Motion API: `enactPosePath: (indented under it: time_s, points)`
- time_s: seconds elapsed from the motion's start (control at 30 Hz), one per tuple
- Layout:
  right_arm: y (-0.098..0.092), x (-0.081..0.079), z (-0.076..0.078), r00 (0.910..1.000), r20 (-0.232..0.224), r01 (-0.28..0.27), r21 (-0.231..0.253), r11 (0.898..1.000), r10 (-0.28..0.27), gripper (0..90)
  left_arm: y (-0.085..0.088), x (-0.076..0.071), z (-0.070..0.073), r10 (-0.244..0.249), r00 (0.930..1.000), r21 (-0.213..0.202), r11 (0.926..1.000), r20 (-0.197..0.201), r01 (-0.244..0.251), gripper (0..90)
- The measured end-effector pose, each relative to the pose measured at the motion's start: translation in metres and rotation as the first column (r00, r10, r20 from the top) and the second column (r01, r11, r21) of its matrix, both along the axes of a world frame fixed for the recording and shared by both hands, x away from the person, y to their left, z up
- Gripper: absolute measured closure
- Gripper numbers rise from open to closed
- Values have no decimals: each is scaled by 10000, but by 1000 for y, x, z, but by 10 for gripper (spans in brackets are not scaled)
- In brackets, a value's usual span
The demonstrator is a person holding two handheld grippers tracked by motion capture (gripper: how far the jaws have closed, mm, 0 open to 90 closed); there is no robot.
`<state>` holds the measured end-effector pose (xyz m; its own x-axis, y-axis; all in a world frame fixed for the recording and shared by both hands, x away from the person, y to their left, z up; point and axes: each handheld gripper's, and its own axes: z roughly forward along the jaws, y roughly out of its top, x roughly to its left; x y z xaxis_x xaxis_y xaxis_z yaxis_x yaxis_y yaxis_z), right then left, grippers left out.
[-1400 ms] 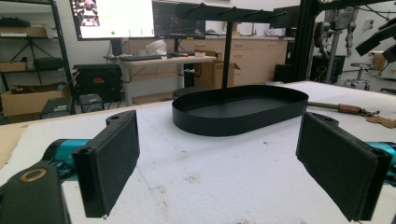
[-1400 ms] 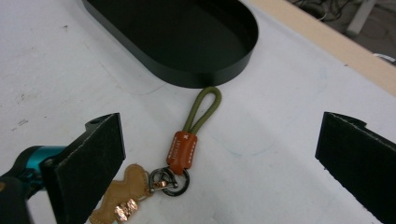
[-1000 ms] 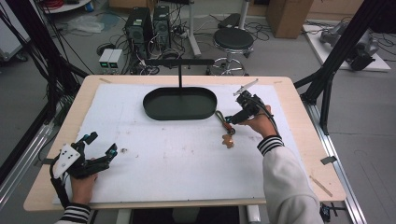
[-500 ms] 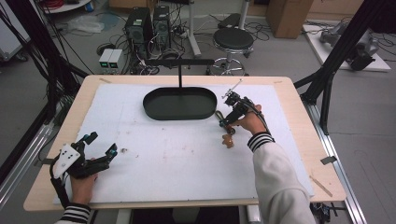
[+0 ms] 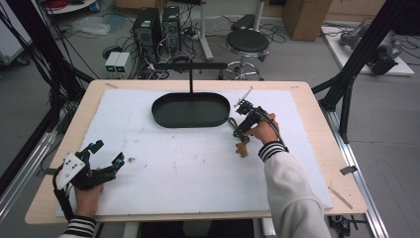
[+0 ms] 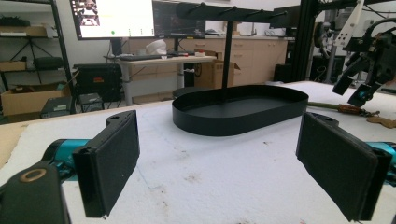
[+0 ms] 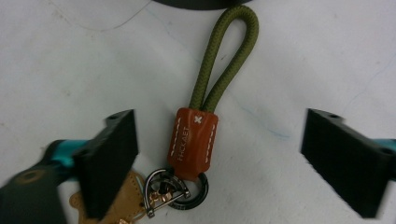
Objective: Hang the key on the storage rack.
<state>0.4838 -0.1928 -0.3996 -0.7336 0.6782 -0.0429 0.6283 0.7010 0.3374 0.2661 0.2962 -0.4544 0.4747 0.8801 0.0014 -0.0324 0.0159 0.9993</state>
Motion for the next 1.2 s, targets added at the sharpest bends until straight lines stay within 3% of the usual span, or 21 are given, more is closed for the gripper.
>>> enactPosePath:
  time_s: [0.2, 0.37, 0.63, 1.2]
  points:
    - [2, 0, -1, 9998, -87, 189, 49, 9998, -189, 193, 0, 0, 0, 4, 10000, -16, 10000, 16, -4, 138]
    - [5, 1, -2, 9987, -379, 343, 83, 9994, -340, 308, 0, 0, 0, -17, 10000, -20, 10000, -1, 17, 139]
    - [9, 2, -6, 9972, -700, 265, -214, 9994, -280, 456, 0, 0, 0, -15, 10000, -17, 10000, -4, 15, 138]
    - [10, 2, -7, 9949, -985, 179, -346, 9992, -212, 652, 0, 0, 0, -16, 10000, -19, 10000, -6, 16, 138]
